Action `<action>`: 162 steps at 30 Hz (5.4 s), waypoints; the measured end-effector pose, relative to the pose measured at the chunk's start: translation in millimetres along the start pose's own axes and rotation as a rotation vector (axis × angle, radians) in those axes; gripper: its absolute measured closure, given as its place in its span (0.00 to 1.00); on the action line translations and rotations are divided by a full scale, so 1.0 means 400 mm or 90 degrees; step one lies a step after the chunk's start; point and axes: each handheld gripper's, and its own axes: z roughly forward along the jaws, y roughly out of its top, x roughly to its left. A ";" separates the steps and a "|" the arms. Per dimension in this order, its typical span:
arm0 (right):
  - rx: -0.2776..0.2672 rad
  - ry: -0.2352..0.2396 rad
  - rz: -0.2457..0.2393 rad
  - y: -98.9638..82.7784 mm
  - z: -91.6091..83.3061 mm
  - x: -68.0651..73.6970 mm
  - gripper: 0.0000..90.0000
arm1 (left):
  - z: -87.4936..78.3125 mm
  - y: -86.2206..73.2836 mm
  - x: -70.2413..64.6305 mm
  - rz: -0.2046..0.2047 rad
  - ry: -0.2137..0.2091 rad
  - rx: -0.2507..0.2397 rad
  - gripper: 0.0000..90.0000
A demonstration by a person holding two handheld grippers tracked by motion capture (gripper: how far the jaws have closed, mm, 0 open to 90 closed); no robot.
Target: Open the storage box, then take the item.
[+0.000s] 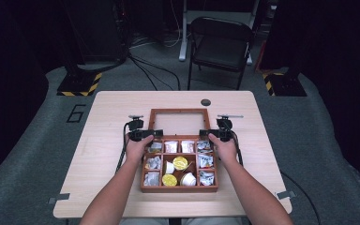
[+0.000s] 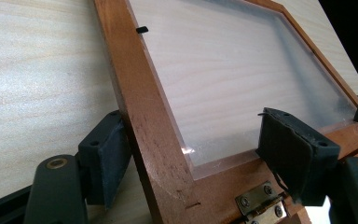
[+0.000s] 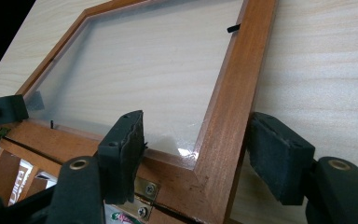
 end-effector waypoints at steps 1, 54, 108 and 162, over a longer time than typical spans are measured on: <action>0.000 0.001 0.002 0.000 0.000 0.000 0.40 | -0.001 0.001 0.001 0.000 -0.001 0.003 0.30; 0.026 0.061 -0.301 -0.176 -0.120 0.243 0.41 | -0.287 -0.048 -0.047 0.129 -0.002 -0.062 0.37; 0.161 0.054 -0.357 -0.223 -0.020 0.301 0.41 | -0.309 -0.061 -0.047 0.127 -0.005 -0.089 0.37; -0.026 -0.165 -0.207 -0.089 -0.311 -0.088 0.41 | -0.310 -0.059 -0.056 0.130 -0.014 -0.093 0.37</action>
